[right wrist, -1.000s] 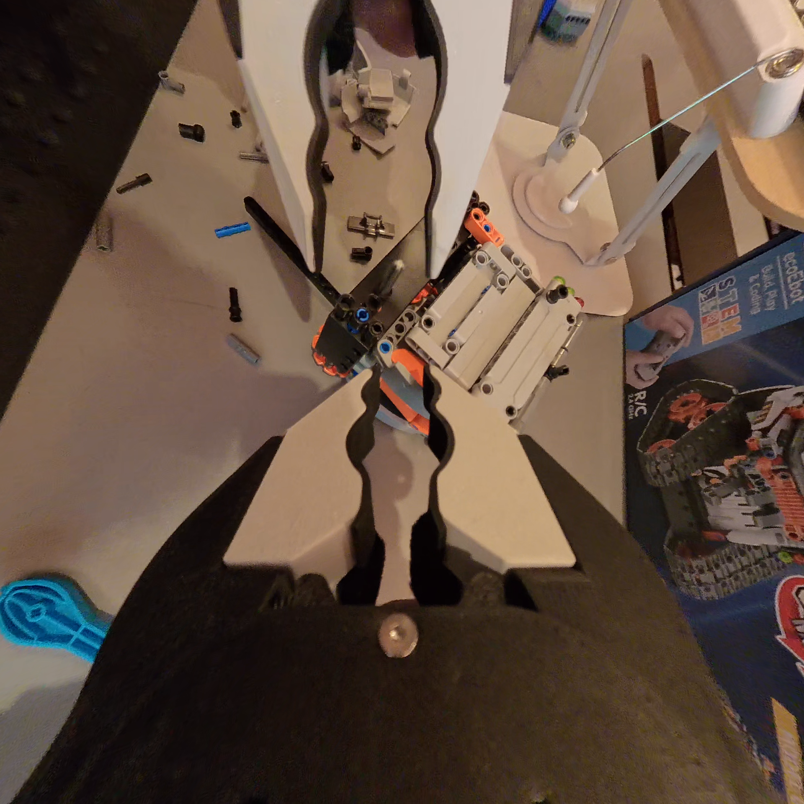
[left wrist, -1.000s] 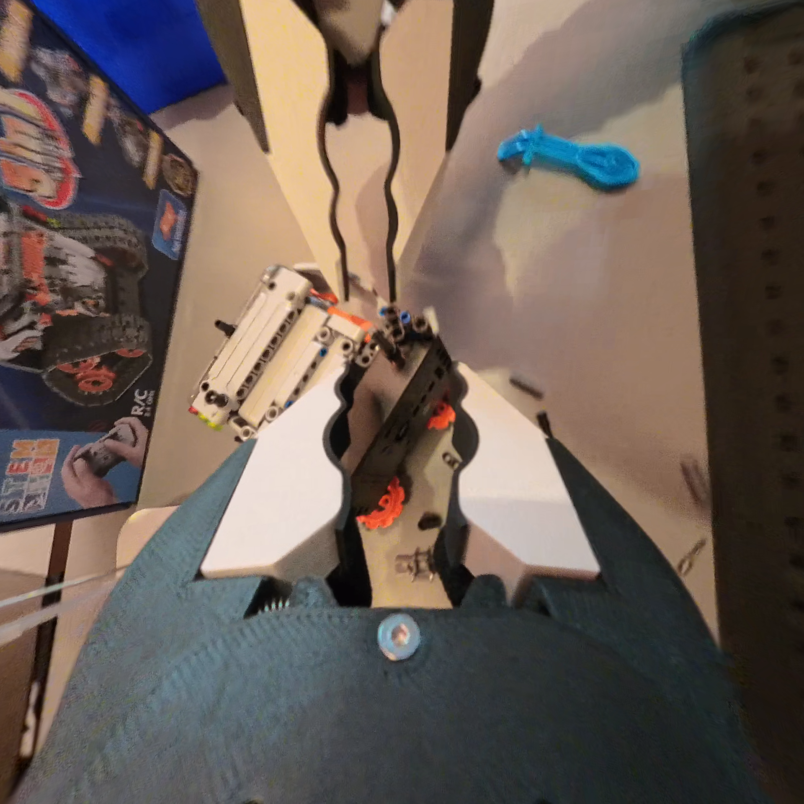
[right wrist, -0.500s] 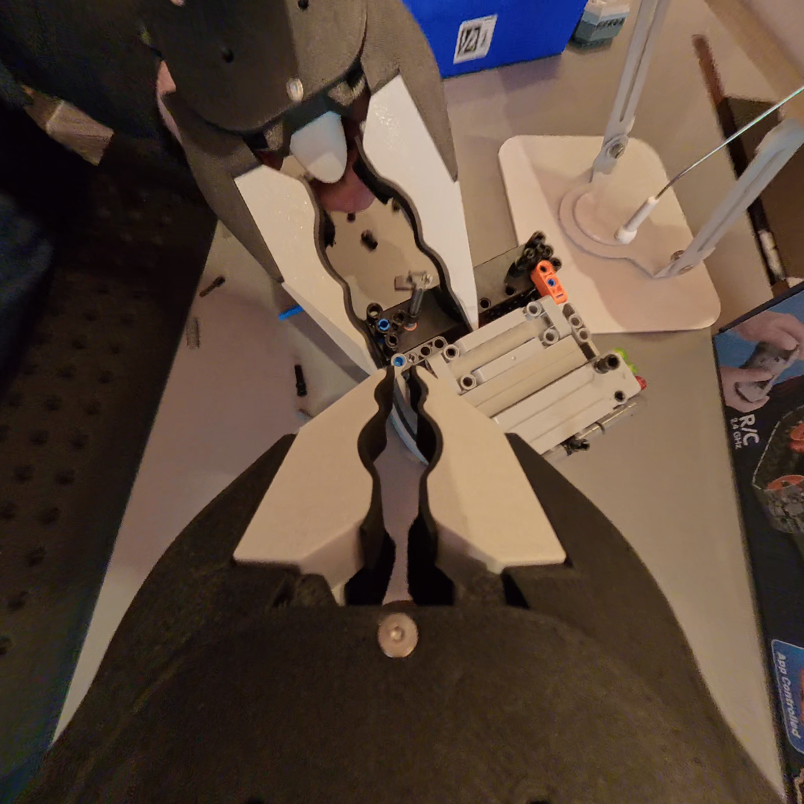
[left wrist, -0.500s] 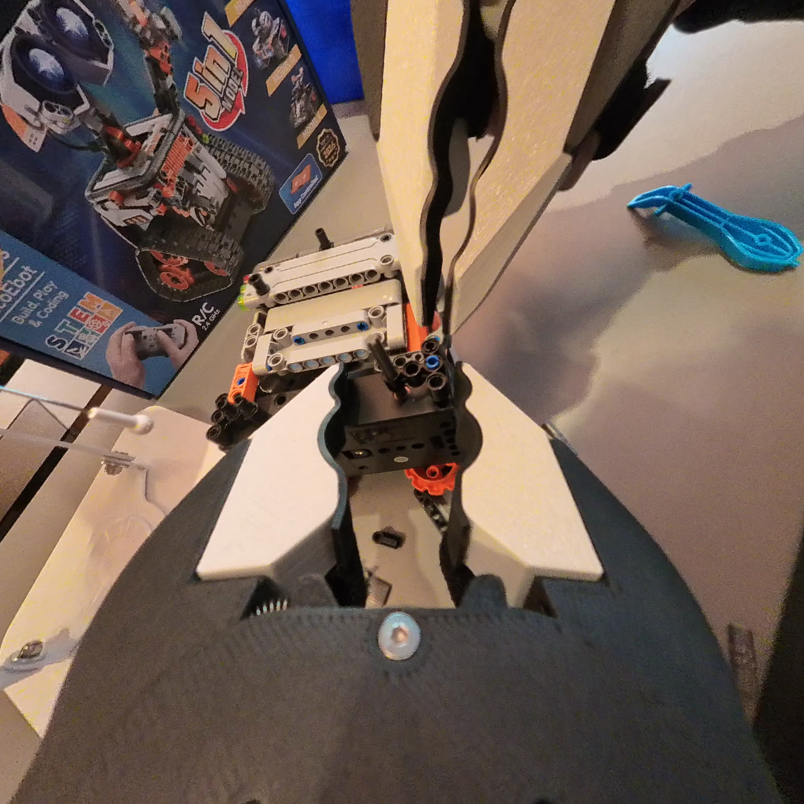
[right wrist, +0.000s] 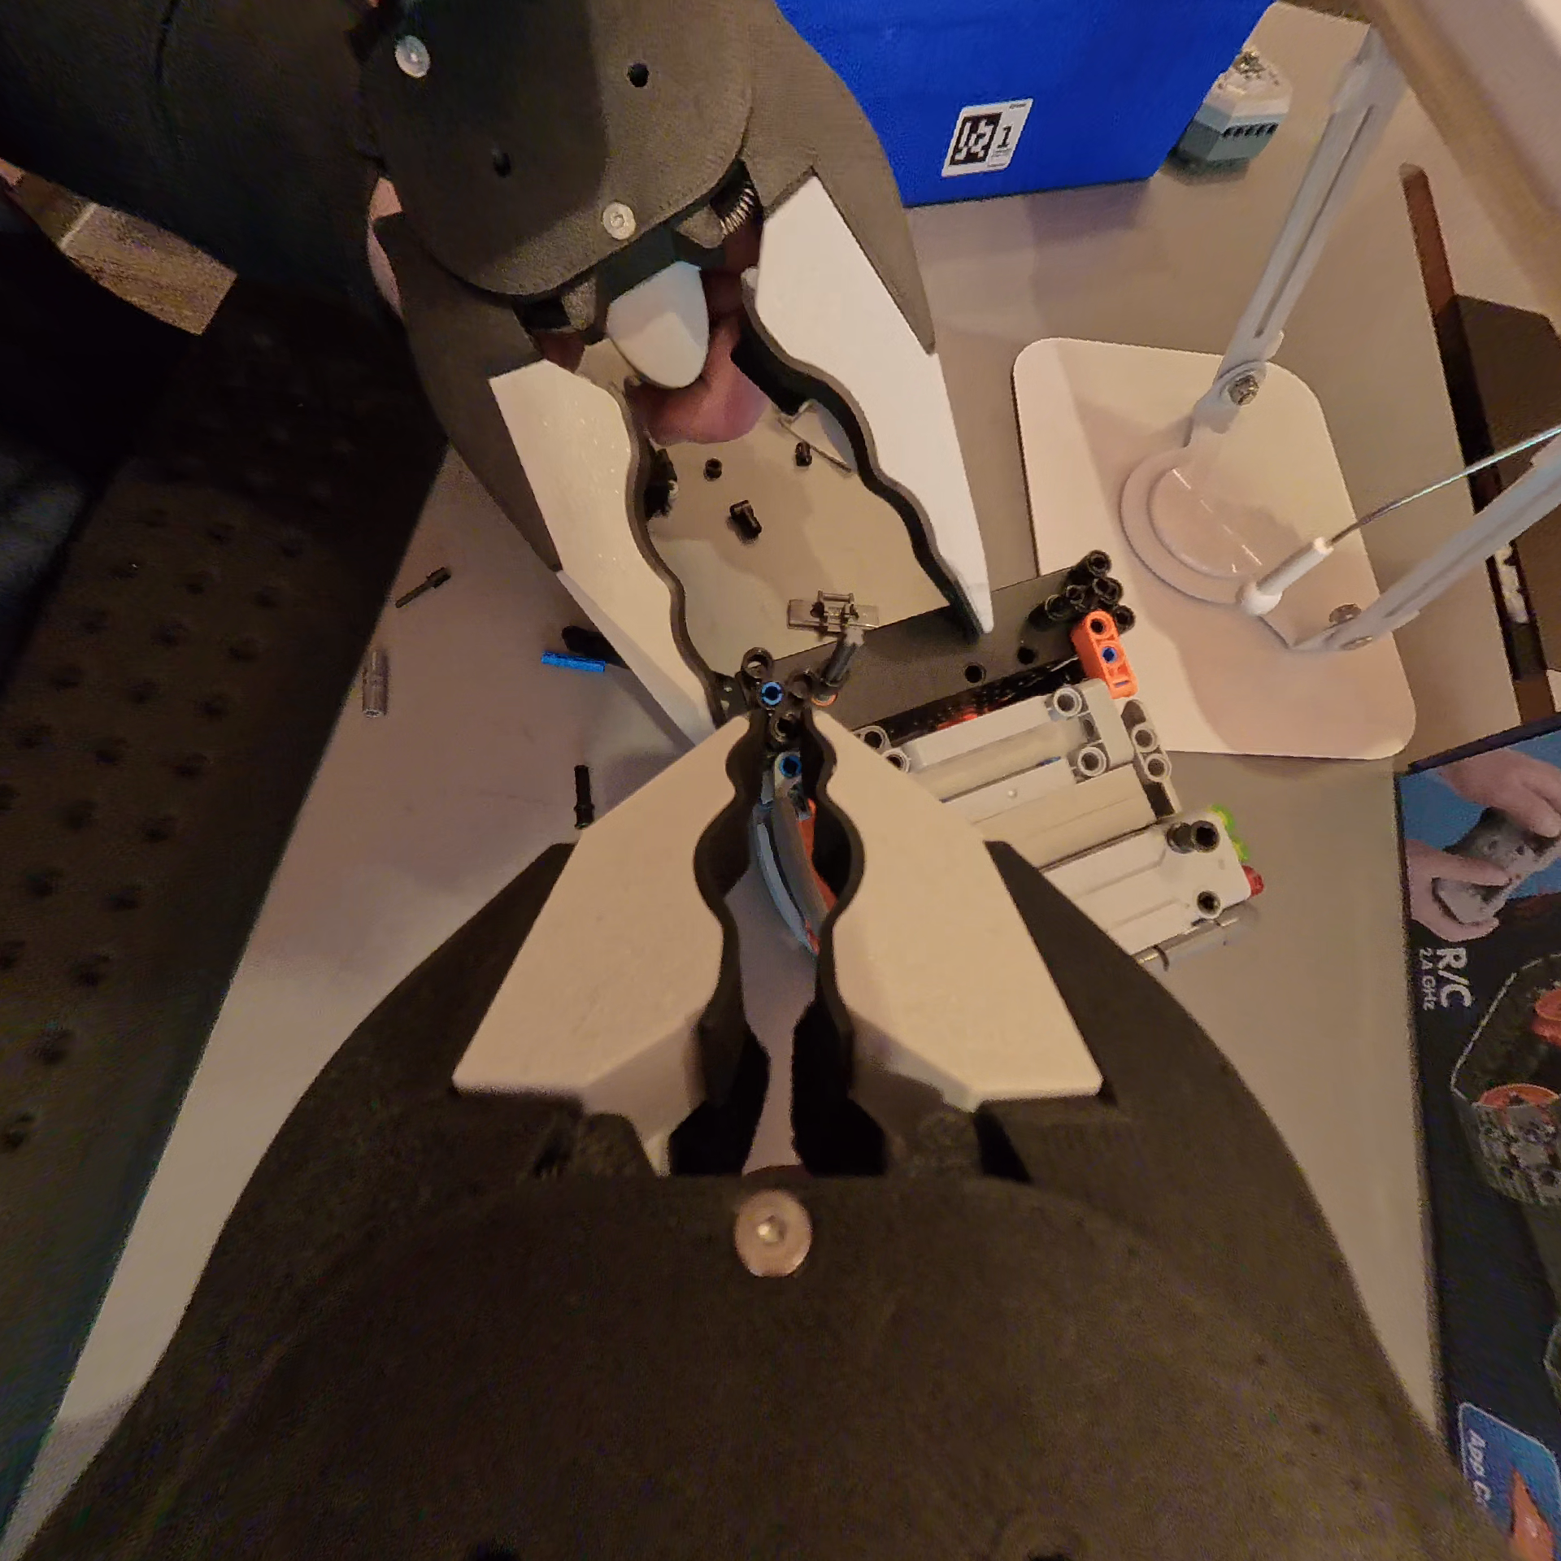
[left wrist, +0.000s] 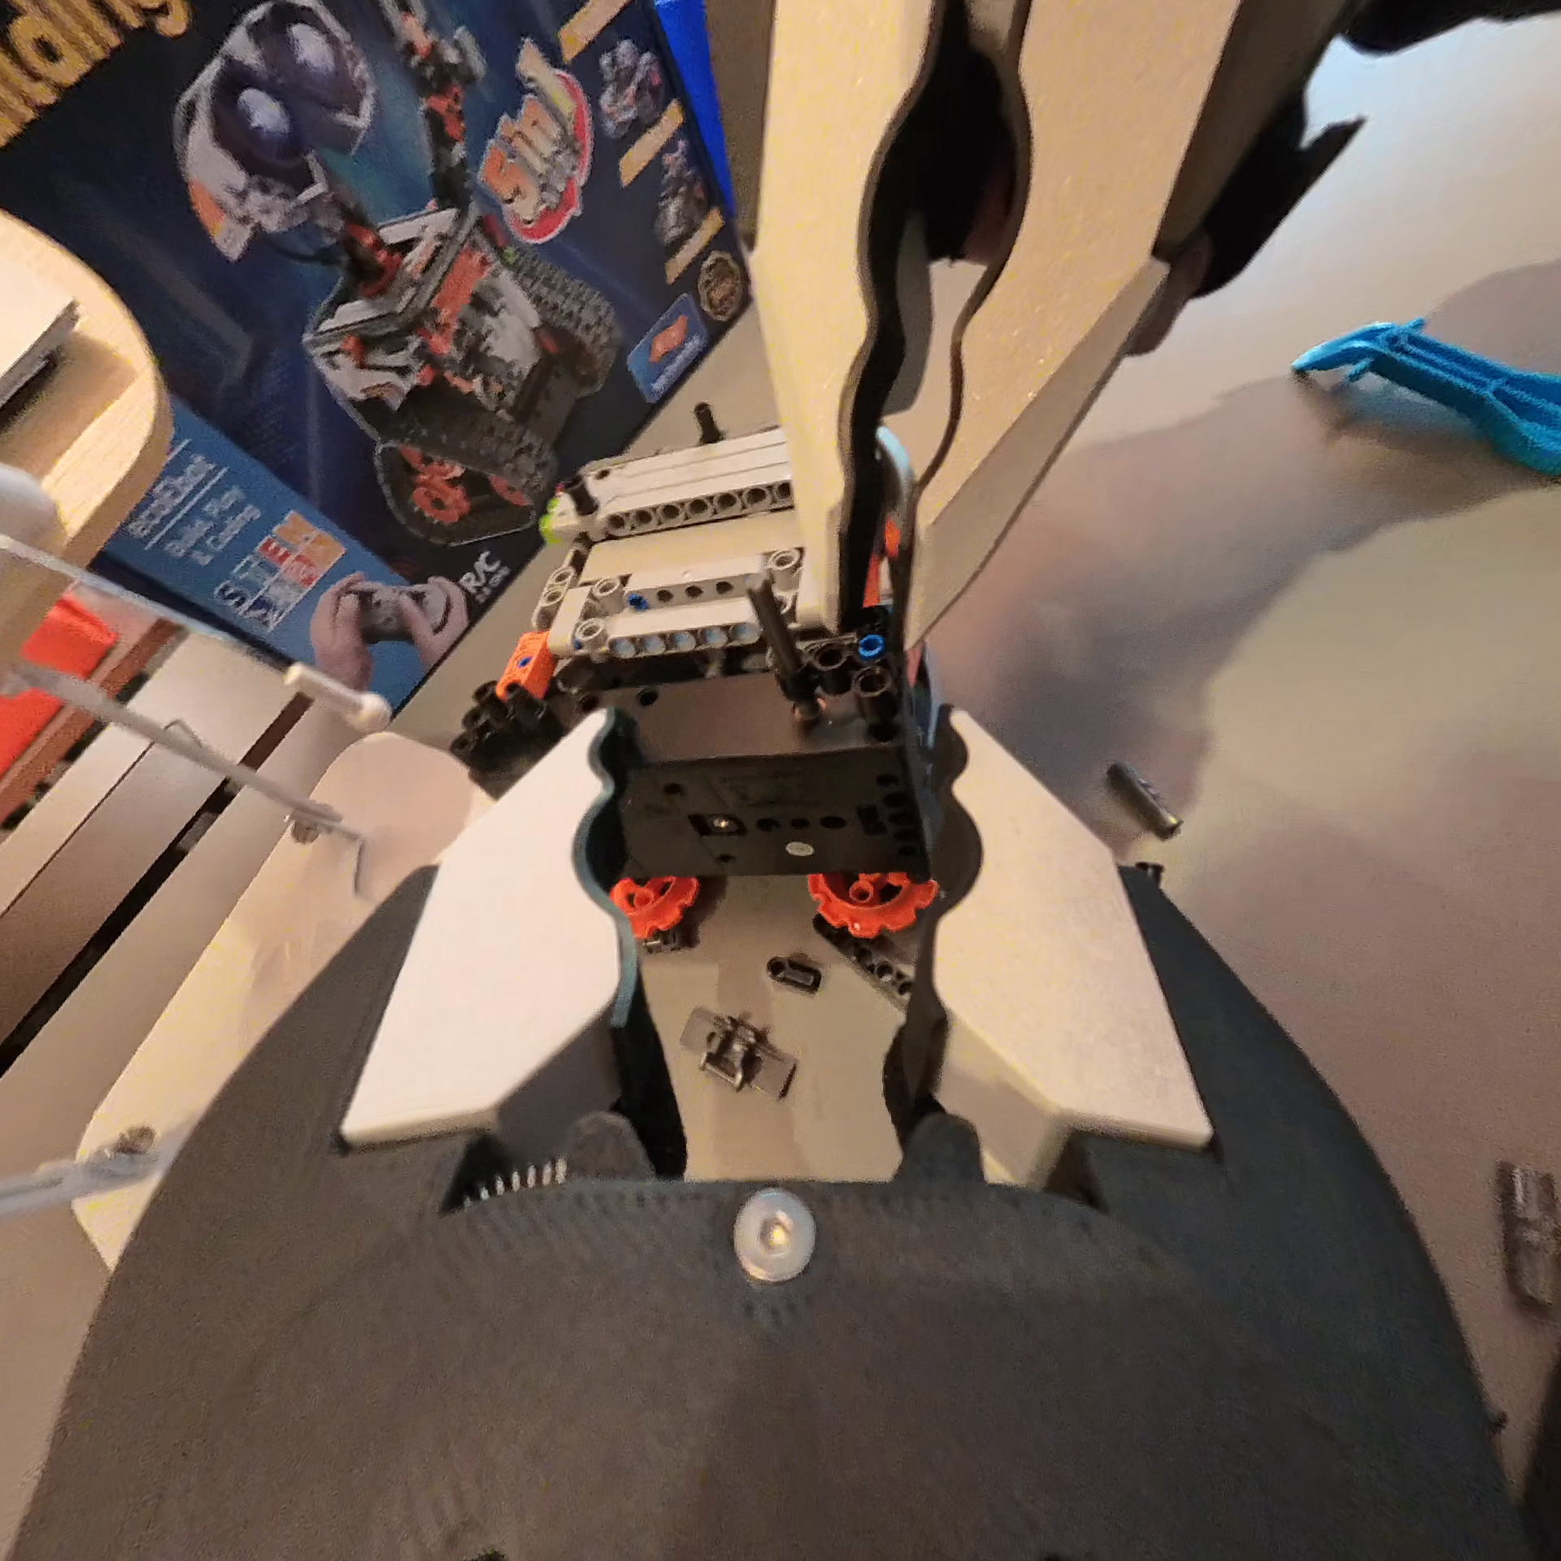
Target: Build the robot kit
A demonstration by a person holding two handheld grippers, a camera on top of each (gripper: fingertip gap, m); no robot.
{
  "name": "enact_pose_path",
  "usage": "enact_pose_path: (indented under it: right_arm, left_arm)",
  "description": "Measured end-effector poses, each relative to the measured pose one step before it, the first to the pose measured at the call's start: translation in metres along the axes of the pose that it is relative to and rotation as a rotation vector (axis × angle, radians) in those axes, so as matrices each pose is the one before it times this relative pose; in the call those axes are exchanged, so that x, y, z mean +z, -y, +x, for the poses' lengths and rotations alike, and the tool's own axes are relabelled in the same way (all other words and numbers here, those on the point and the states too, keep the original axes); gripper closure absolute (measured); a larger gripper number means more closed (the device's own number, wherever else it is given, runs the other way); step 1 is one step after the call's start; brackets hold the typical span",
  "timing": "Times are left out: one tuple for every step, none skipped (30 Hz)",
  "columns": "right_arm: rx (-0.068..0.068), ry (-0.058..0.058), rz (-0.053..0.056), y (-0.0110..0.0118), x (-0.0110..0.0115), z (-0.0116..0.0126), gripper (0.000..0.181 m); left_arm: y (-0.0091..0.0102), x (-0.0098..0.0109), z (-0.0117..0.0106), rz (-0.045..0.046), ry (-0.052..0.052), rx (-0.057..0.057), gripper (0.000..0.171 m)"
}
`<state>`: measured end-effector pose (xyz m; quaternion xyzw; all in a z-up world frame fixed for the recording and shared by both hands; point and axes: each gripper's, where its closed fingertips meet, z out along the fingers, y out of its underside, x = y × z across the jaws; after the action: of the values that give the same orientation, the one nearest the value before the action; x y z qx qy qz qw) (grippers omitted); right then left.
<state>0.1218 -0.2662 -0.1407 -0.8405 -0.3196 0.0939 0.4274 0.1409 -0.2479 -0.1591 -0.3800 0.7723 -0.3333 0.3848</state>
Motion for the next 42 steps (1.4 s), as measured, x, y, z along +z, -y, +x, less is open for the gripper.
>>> enact_pose_path:
  right_arm:
    - [0.0026, 0.0075, -0.0067, 0.00002, 0.00031, 0.00002, 0.176]
    - [0.0069, 0.0096, -0.0051, 0.00011, 0.00034, 0.00007, 0.177]
    - [0.0139, 0.0081, -0.0021, 0.00043, 0.00065, 0.00057, 0.176]
    - [0.0127, 0.0028, 0.0012, 0.0009, 0.00111, 0.00101, 0.176]
    - [0.013, 0.0056, 0.0023, 0.00107, 0.001, 0.0006, 0.177]
    - [0.0164, 0.0072, 0.0034, 0.00107, 0.00067, 0.0002, 0.177]
    - [0.0126, 0.0043, 0.0027, 0.00098, 0.00087, 0.00011, 0.177]
    - [0.0094, 0.0009, 0.002, 0.00095, 0.001, -0.00007, 0.177]
    - [0.0134, 0.0021, 0.0029, 0.00127, 0.00115, -0.00026, 0.177]
    - [0.017, 0.0034, 0.0072, 0.00189, 0.00129, -0.00003, 0.177]
    - [0.0153, 0.0028, 0.0078, 0.00206, 0.00126, 0.00001, 0.177]
    - [0.0112, 0.002, 0.0058, 0.00191, 0.0013, -0.00007, 0.177]
    - [0.0095, 0.0029, 0.0023, 0.0014, 0.00154, -0.00043, 0.177]
    - [0.0111, 0.0022, 0.0019, 0.00171, 0.00167, -0.00058, 0.177]
    - [0.0104, -0.0007, 0.0006, 0.00195, 0.00183, -0.00045, 0.177]
    - [-0.004, -0.0006, -0.0083, 0.00085, 0.0019, -0.00107, 0.177]
    - [-0.0076, -0.001, -0.0078, 0.00081, 0.00157, -0.00077, 0.177]
    - [-0.0006, 0.0025, -0.0055, 0.00086, 0.00106, -0.0004, 0.177]
    - [-0.0039, 0.0045, -0.005, 0.00042, 0.00093, -0.0005, 0.177]
    - [-0.0055, 0.0036, -0.0045, 0.00046, 0.00059, -0.00035, 0.177]
    - [-0.0062, 0.0024, -0.0048, 0.00049, 0.00067, -0.0003, 0.177]
    - [-0.0068, 0.0025, -0.005, 0.00025, 0.0007, -0.00044, 0.177]
    - [-0.0106, -0.0003, -0.0064, 0.00003, 0.00027, -0.00025, 0.177]
    - [-0.0139, -0.002, -0.0091, -0.00015, 0.00014, -0.00015, 0.177]
    - [-0.0086, 0.0005, -0.0111, -0.00014, -0.00003, -0.00009, 0.177]
    - [-0.0124, -0.0019, -0.0129, -0.00021, -0.00012, 0.0, 0.177]
    - [-0.0127, -0.0022, -0.013, -0.00026, 0.00008, -0.00007, 0.176]
    - [-0.0061, 0.005, -0.0097, -0.00029, 0.00004, -0.00055, 0.176]
    - [-0.0038, 0.008, -0.0077, -0.00028, -0.00012, -0.00016, 0.176]
    - [-0.0077, 0.0057, -0.0129, -0.00053, -0.00029, 0.00021, 0.177]
    - [-0.0154, 0.001, -0.0195, -0.00078, -0.00055, 0.00052, 0.176]
    - [-0.0148, -0.0009, -0.018, -0.00012, -0.0009, 0.00078, 0.177]
    - [-0.0157, 0.0029, -0.0158, 0.00015, -0.0008, 0.00085, 0.176]
    - [-0.0181, 0.008, -0.0189, -0.00027, -0.00066, 0.00018, 0.176]
    - [-0.0228, 0.0092, -0.0227, -0.00046, -0.00033, -0.00033, 0.176]
    - [-0.0267, 0.0115, -0.0245, -0.00054, 0.00009, -0.00081, 0.177]
    - [-0.0292, 0.0135, -0.0258, -0.00053, 0.0005, -0.0014, 0.177]
    - [-0.0312, 0.0095, -0.0256, -0.00057, 0.00099, -0.00145, 0.177]
    - [-0.0244, 0.0063, -0.0211, -0.00045, 0.00118, -0.00131, 0.177]
    - [-0.0248, -0.0002, -0.0167, -0.00017, 0.0004, -0.0005, 0.177]
    - [-0.0212, -0.0016, -0.0178, -0.00029, 0.00028, -0.00022, 0.177]
    - [-0.0178, 0.0032, -0.0226, -0.00056, 0.00058, -0.00112, 0.177]
  left_arm:
    - [0.00004, -0.00243, -0.00021, 0.01494, 0.0157, -0.0329, 0.101]
    - [0.00071, -0.0019, 0.00083, 0.01404, 0.0066, -0.0401, 0.1]
    - [0.00056, -0.00244, -0.0016, 0.00793, 0.0209, -0.0293, 0.105]
    - [-0.00033, -0.00323, -0.00312, 0.00504, 0.0274, -0.0163, 0.111]
    - [-0.00119, -0.00307, -0.00302, 0.00876, 0.0231, -0.0196, 0.108]
    - [-0.00401, -0.00291, -0.00335, -0.00035, 0.0218, -0.0256, 0.107]
    - [-0.00546, -0.0025, -0.00309, -0.00246, 0.019, -0.0299, 0.104]
    - [-0.00868, 0.00003, 0.00165, -0.02377, -0.0149, -0.0318, 0.104]
    - [-0.0133, 0.00373, 0.00321, -0.05963, -0.0282, -0.0322, 0.098]
    - [-0.01176, 0.0048, 0.0008, -0.0547, -0.015, -0.0232, 0.093]
    - [-0.00321, 0.00188, -0.00167, -0.00371, 0.0025, -0.0131, 0.089]
    - [0.00206, -0.00052, 0.00009, 0.02117, -0.0054, -0.0027, 0.089]
    - [0.00039, 0.00031, -0.00119, 0.00206, 0.004, -0.0035, 0.087]
    - [-0.00077, 0.00102, -0.00381, -0.00513, 0.0181, -0.0024, 0.079]
    - [0.00045, 0.0012, -0.00514, 0.00567, 0.0244, 0.008, 0.071]
    - [0.00069, 0.00174, -0.00506, -0.00313, 0.016, 0.0203, 0.061]
    - [0.00247, 0.0009, -0.00746, -0.00008, 0.0182, 0.0381, 0.051]
    - [0.0058, 0.0002, -0.00335, 0.02436, -0.0196, 0.0424, 0.042]
    - [0.00127, 0.00132, -0.00022, 0.00012, -0.0528, 0.0154, 0.04]
    - [-0.00248, 0.00411, -0.00463, -0.0244, -0.034, -0.0215, 0.025]
    - [-0.00177, 0.00445, -0.00075, -0.01346, -0.0541, -0.0067, 0.016]
    - [-0.00174, 0.00373, 0.00562, -0.00835, -0.0792, 0.0222, 0.018]
    - [-0.00627, 0.00543, 0.00025, -0.03651, -0.041, 0.0176, 0.017]
    - [-0.00716, 0.00616, 0.00153, -0.03799, -0.0472, -0.0016, 0.013]
    - [-0.00309, 0.00436, 0.00895, -0.01028, -0.0852, -0.0132, 0.018]
    - [0.00051, 0.00252, 0.00487, 0.00886, -0.0507, -0.0118, 0.029]
    - [0.00245, 0.00075, -0.00108, 0.02768, -0.0038, 0.0062, 0.031]
    - [0.00067, 0.00026, 0.001, 0.01539, -0.0128, -0.0029, 0.032]
    - [0.00005, -0.00076, 0.00023, -0.00033, -0.0072, 0.0008, 0.033]
    - [-0.00003, -0.00024, -0.00039, -0.00136, -0.0008, 0.0021, 0.035]
    - [0.00024, -0.00024, -0.00046, 0.00746, -0.0041, 0.0031, 0.037]
    - [0.00065, -0.00039, -0.00064, 0.00994, -0.0079, -0.0003, 0.039]
    - [0.00087, -0.00019, -0.00028, 0.00453, -0.0108, -0.0053, 0.039]
    - [0.00021, -0.00005, -0.00003, -0.00477, -0.0083, 0.0056, 0.04]
    - [-0.00003, -0.00001, 0.0003, -0.00625, -0.0093, 0.0069, 0.04]
    - [-0.00004, 0.00027, 0.00025, -0.00424, -0.006, 0.0087, 0.041]
    - [-0.00052, 0.00062, 0.00088, -0.00494, -0.0038, 0.0104, 0.041]
    - [-0.00057, 0.00069, 0.00103, -0.00337, -0.0039, 0.0088, 0.041]
    - [-0.00075, 0.00018, 0.00012, -0.00094, 0.0019, 0.0133, 0.041]
    - [-0.00055, 0.00001, 0.00043, -0.00033, -0.0002, 0.0069, 0.041]
    - [-0.00003, -0.00014, 0.00016, -0.00208, -0.0029, -0.0004, 0.041]
    - [-0.00036, 0.00014, 0.00021, -0.00385, 0.0001, 0.0084, 0.042]
